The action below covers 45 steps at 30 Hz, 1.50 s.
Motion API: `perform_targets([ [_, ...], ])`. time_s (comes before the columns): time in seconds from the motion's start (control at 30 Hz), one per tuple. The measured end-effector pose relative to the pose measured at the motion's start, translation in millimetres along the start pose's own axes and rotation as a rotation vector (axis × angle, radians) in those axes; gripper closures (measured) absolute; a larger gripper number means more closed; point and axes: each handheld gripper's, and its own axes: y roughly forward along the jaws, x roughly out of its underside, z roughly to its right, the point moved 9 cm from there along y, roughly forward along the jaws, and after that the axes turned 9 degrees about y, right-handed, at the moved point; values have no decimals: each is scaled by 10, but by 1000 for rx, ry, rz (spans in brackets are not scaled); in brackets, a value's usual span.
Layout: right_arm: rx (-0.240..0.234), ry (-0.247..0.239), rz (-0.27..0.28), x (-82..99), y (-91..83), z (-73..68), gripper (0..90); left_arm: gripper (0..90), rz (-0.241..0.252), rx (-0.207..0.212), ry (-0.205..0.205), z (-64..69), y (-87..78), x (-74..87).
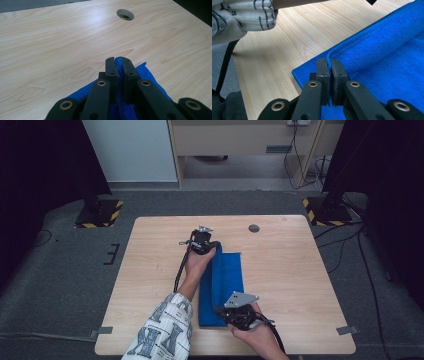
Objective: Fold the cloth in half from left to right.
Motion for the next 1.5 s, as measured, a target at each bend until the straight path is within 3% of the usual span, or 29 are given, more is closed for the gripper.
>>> perform_targets([
  [0.4,18,3,-14,69,-67,87,869,850,-14,6,8,81,81,15],
  [0.7,42,-7,-49,190,-18,153,867,850,-22,17,11,116,174,54],
  [0.93,35,4,-45,201,-59,175,864,849,-22,29,15,200,209,42],
  [1.23,49,16,-44,251,-72,235,863,846,-51,32,6,193,297,112],
  [1.5,39,27,-45,268,-103,235,858,844,-73,36,26,254,348,137],
])
